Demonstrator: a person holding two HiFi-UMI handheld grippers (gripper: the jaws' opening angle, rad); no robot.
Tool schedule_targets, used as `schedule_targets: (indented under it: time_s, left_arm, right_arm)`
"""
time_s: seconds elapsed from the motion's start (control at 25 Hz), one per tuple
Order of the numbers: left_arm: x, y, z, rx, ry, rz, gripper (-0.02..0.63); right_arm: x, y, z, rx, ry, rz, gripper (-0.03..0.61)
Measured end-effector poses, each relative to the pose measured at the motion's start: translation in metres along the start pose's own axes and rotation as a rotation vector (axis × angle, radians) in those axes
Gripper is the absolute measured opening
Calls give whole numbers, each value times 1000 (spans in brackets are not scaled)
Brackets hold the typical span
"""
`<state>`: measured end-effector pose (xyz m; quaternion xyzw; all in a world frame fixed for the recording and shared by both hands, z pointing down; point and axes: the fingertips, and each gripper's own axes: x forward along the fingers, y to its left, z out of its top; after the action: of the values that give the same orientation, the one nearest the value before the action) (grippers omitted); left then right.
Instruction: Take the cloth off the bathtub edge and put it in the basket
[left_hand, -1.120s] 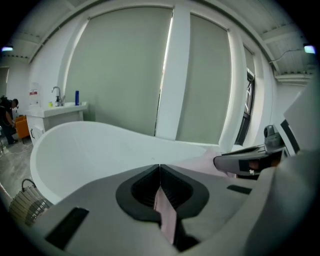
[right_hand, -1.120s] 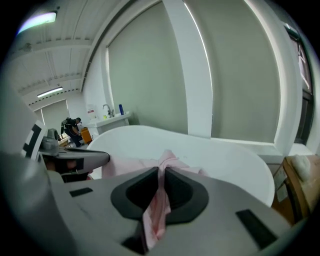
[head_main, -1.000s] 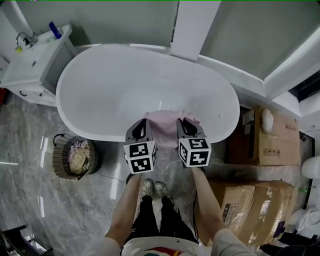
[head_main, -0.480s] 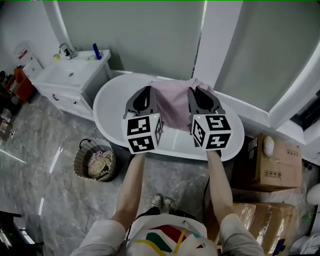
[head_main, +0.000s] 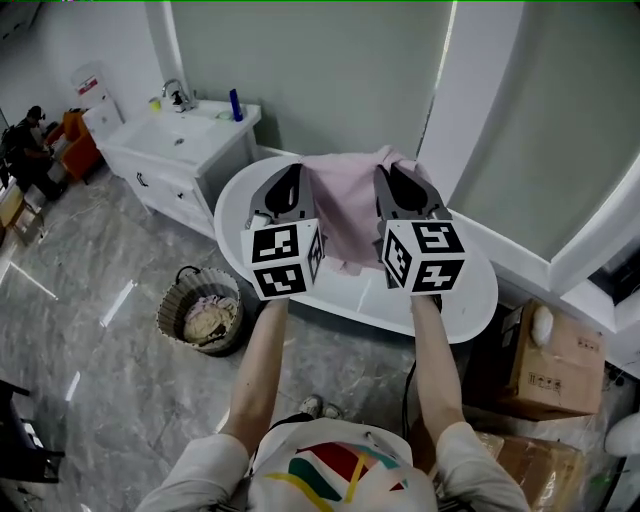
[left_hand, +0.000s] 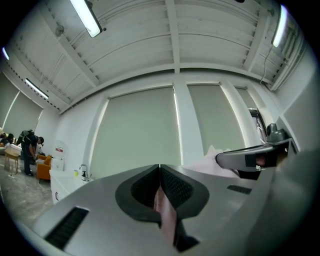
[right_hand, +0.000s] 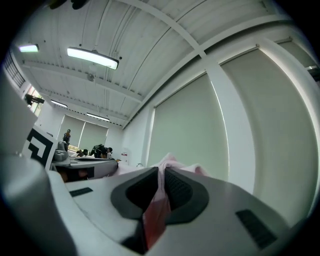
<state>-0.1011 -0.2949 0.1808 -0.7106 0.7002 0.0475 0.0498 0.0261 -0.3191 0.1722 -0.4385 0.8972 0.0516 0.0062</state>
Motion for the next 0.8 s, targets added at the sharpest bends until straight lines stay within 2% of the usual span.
schedule_targets:
  time_s: [0.2, 0.4, 0.56, 0.8]
  left_arm:
    - [-23, 36, -2, 22, 5, 106, 21]
    - [-54, 84, -8, 59, 17, 253, 21]
    - [-81, 133, -7, 84, 28, 370, 21]
    - [-123, 225, 11, 127, 1, 515, 21]
  right_arm:
    - [16, 38, -1, -16, -10, 126, 49]
    - [41, 89, -8, -5, -20, 281, 49]
    - [66, 142, -7, 7, -28, 405, 49]
    - [109, 239, 7, 18, -68, 559, 49]
